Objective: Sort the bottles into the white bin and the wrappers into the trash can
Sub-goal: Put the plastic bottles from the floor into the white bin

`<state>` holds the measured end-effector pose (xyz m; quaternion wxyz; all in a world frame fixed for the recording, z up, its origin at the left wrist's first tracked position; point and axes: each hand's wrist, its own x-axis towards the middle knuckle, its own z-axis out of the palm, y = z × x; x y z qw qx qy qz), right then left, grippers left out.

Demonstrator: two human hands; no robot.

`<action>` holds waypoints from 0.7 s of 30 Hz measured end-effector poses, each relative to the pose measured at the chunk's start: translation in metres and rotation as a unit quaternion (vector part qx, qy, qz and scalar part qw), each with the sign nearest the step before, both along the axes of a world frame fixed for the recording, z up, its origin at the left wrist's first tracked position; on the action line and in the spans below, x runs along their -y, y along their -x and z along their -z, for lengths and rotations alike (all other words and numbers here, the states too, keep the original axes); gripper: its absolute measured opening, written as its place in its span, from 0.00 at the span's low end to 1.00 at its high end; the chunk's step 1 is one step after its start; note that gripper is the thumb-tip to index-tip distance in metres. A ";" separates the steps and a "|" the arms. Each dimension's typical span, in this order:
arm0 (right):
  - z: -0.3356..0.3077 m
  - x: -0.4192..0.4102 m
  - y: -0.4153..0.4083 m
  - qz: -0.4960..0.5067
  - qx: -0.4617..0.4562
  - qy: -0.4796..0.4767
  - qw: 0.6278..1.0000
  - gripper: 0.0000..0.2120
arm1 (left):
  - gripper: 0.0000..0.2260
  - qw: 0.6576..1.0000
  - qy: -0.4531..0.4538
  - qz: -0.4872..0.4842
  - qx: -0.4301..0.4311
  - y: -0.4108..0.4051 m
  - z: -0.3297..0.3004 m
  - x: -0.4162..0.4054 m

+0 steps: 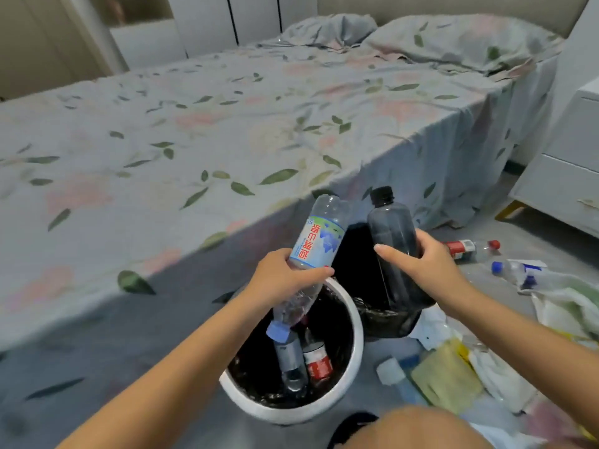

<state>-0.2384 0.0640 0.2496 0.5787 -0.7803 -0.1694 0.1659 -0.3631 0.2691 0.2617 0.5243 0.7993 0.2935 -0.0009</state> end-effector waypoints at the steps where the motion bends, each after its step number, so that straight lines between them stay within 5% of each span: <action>1: -0.001 -0.005 0.006 -0.008 -0.003 0.000 1.000 0.19 | 0.20 1.000 0.004 -0.018 0.000 0.013 0.006 -0.004; 10: 0.003 -0.049 0.052 -0.040 -0.025 0.008 0.999 0.19 | 0.18 0.972 0.166 -0.170 -0.002 0.066 0.073 -0.021; 15: 0.002 -0.053 0.053 -0.044 -0.014 0.001 0.999 0.18 | 0.17 0.958 0.173 -0.226 -0.025 0.066 0.114 -0.023; 21: 0.009 -0.048 0.043 -0.034 -0.019 0.016 0.999 0.20 | 0.37 0.954 0.119 -0.264 -0.073 0.054 0.159 -0.028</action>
